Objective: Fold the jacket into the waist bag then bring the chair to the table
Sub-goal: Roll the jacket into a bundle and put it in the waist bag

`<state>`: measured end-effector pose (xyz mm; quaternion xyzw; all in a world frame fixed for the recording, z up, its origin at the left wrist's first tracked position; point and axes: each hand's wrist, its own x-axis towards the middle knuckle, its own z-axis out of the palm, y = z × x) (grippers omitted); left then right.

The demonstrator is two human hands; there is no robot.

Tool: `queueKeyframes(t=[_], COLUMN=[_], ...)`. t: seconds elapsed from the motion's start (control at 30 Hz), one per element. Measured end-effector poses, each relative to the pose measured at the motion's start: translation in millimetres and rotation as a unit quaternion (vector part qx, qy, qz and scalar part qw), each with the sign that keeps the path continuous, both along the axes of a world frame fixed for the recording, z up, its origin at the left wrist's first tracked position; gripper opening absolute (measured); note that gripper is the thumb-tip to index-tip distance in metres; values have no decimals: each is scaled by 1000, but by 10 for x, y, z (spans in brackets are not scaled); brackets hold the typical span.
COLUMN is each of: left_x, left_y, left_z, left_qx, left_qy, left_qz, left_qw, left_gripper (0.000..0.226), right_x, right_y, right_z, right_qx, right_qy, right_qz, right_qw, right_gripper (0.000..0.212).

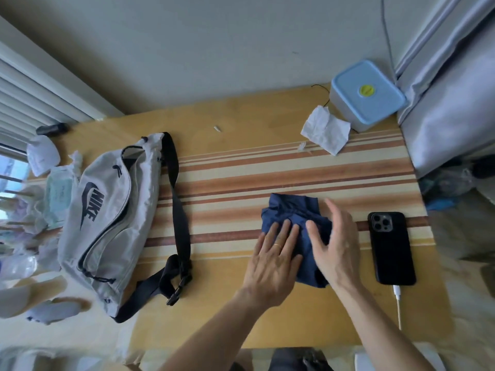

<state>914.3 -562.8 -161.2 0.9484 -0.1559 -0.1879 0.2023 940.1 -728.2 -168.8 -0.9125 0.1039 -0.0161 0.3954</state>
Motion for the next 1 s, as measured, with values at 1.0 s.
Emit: queueKeyframes(t=[1.0], left_x=[535], left_y=[2465], left_z=[1089], left_qx=[-484], left_qy=[189], left_qz=[442], left_qw=[731], left_gripper=[42], right_x=[385], right_y=[2237], right_z=[673], right_qx=[497], right_qy=[205], right_qz=[12], right_qw=[843], right_gripper=[65])
